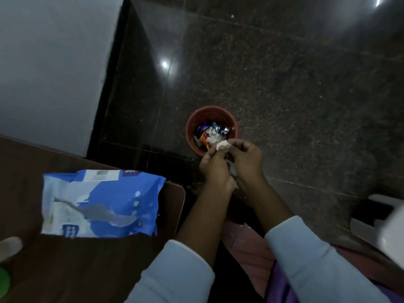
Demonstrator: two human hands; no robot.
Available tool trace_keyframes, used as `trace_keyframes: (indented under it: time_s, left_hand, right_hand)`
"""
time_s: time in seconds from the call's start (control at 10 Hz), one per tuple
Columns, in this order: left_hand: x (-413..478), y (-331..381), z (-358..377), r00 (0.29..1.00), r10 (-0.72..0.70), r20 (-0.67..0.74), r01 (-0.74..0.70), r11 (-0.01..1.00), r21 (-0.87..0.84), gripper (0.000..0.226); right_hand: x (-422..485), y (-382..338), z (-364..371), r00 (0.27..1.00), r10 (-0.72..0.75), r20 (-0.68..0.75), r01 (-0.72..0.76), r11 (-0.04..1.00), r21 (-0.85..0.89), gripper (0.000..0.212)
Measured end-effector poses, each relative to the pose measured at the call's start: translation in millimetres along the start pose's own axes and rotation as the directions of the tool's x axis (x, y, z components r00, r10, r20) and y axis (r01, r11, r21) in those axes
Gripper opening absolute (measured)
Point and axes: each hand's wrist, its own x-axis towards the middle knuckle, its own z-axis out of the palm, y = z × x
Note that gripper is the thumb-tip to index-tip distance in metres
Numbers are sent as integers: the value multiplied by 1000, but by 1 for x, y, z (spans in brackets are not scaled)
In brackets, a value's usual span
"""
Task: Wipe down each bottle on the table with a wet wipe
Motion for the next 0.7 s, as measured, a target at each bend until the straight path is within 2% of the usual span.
trace_keyframes:
  time_s: [0.2, 0.3, 0.4, 0.6, 0.7]
  left_hand:
    - [47, 9, 30, 1000, -12, -29, 10, 998, -58, 37]
    - [54, 19, 37, 999, 1, -52, -1, 1000, 4, 38]
    - [46, 20, 39, 998, 9, -63, -8, 1000, 21, 37]
    - [10, 40, 31, 998, 56, -18, -56, 998, 25, 39]
    - [-30, 75, 18, 989, 118, 91, -122, 992, 39, 35]
  right_hand:
    - [60, 7, 21, 987, 134, -84, -122, 983, 138, 17]
    - [80, -3, 19, 977, 212, -16, -207, 963, 174, 25]
    - [84, -10, 15, 972, 234, 23, -235, 963, 130, 30]
    - [56, -37, 14, 991, 124, 57, -125, 992, 4, 16]
    - [11, -65, 22, 982, -5, 187, 10, 1000, -28, 14]
